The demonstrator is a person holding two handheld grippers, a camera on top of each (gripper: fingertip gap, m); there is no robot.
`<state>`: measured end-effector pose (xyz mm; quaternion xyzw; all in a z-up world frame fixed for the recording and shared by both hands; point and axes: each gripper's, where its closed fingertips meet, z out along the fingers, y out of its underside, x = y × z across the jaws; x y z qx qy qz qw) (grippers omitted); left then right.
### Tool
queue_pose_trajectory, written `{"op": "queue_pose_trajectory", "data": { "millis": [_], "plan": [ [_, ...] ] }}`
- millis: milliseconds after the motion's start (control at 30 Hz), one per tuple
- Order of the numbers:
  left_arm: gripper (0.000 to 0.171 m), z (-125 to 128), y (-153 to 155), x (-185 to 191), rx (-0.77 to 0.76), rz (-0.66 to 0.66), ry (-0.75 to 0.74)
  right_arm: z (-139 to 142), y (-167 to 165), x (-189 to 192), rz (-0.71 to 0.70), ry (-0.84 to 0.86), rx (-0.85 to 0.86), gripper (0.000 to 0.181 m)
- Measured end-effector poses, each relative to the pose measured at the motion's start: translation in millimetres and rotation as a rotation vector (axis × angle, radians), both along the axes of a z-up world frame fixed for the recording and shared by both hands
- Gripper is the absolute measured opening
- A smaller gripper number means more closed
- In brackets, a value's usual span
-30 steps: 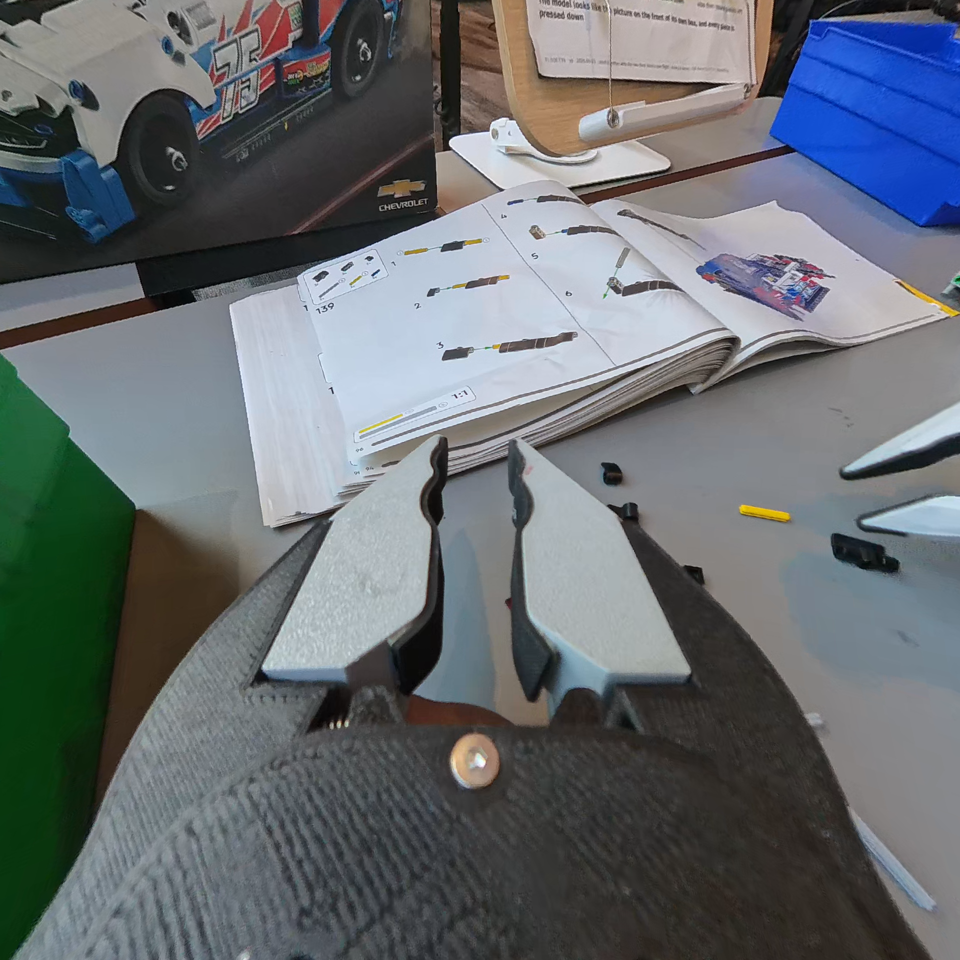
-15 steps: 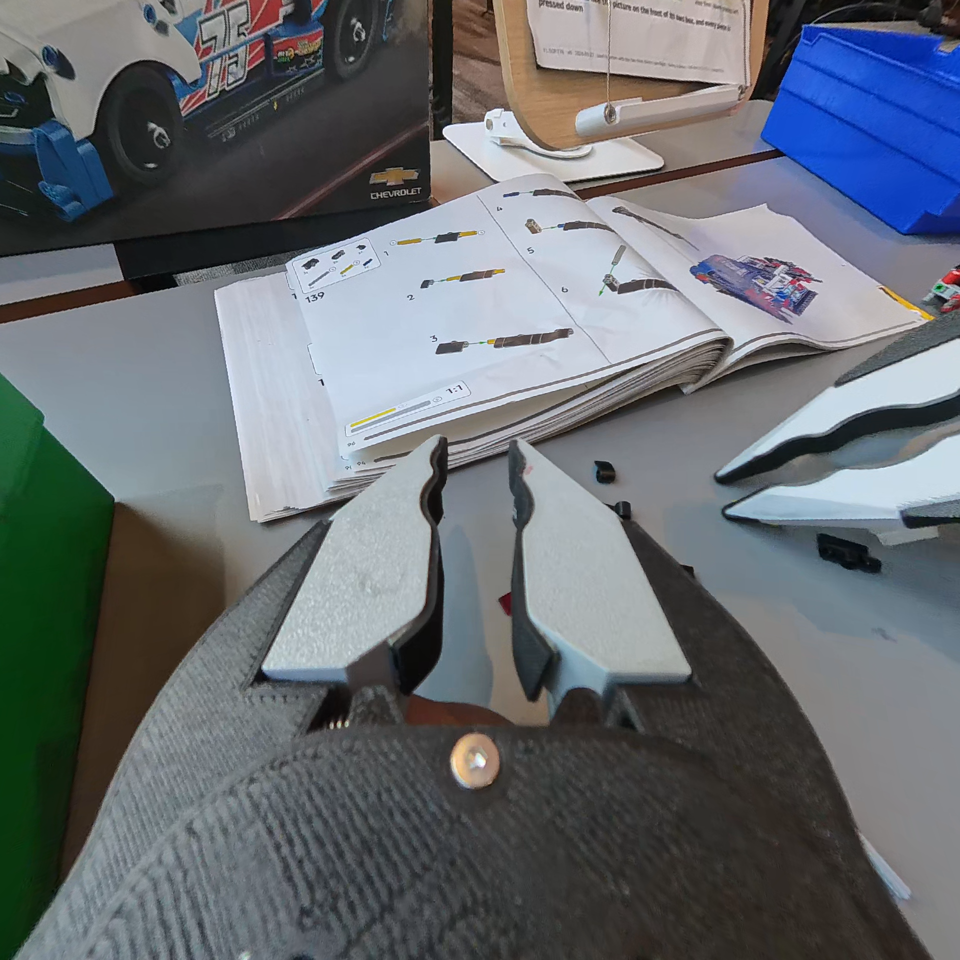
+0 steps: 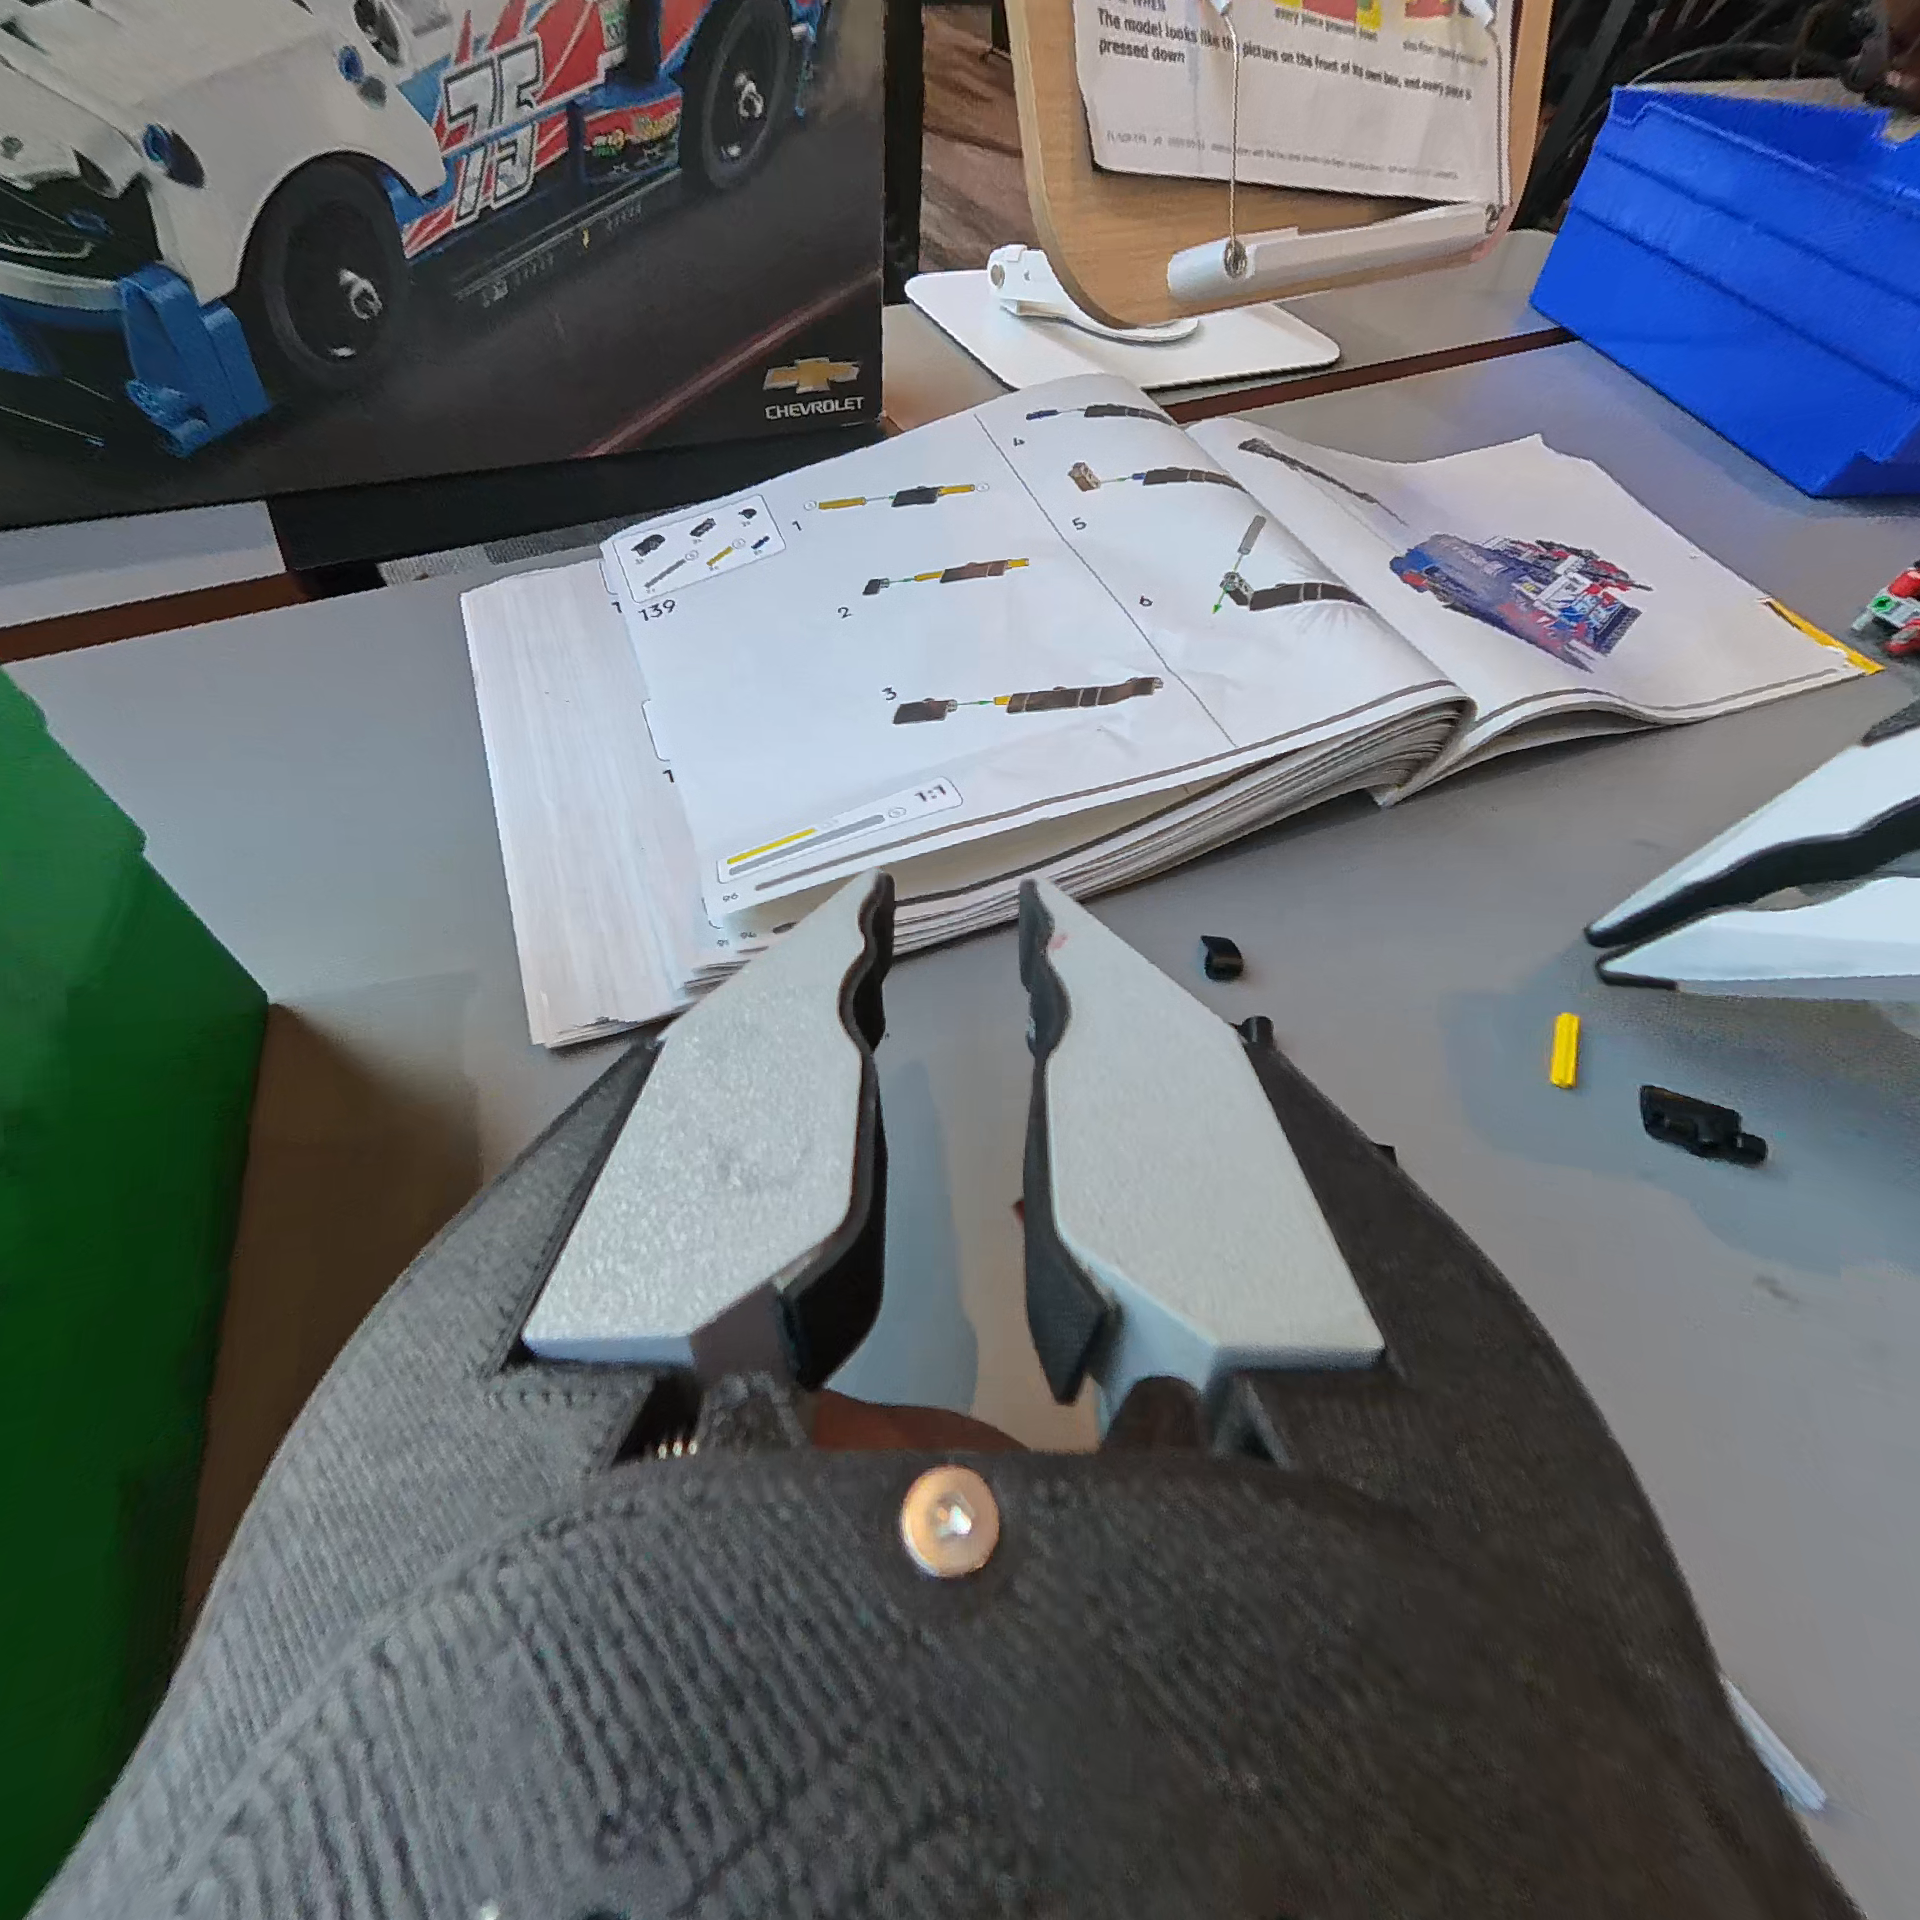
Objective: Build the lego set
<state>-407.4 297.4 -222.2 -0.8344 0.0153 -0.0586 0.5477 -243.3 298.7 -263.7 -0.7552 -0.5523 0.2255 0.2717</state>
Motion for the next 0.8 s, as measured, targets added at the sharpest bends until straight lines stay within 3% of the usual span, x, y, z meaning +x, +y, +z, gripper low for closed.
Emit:
{"op": "queue_pose_trajectory", "data": {
  "millis": [133, 233, 300, 400, 467, 800],
  "plan": [
    [0.014, 0, -3, -3, -0.027, -0.003, -0.011, 15, -16, -25, 0.091, 0.056, 0.026, 0.006],
    [0.022, -3, -16, 28, -0.129, -0.191, -0.068, 14, -17, -36, 0.109, 0.008, 0.094, 0.006],
    [0.023, -19, -32, 43, -0.255, -0.302, -0.025, 20, -20, -37, 0.112, 0.029, 0.095, 0.007],
    [0.013, -50, -45, 38, -0.383, -0.314, 0.172, 23, -22, -29, 0.095, 0.05, 0.073, 0.007],
    [0.017, -61, -44, 36, -0.405, -0.3, 0.235, 23, -20, -22, 0.077, 0.053, 0.069, 0.006],
    [0.001, -61, -41, 43, -0.376, -0.338, 0.233, 24, -21, -12, 0.063, 0.083, 0.05, 0.006]
  ]
}}
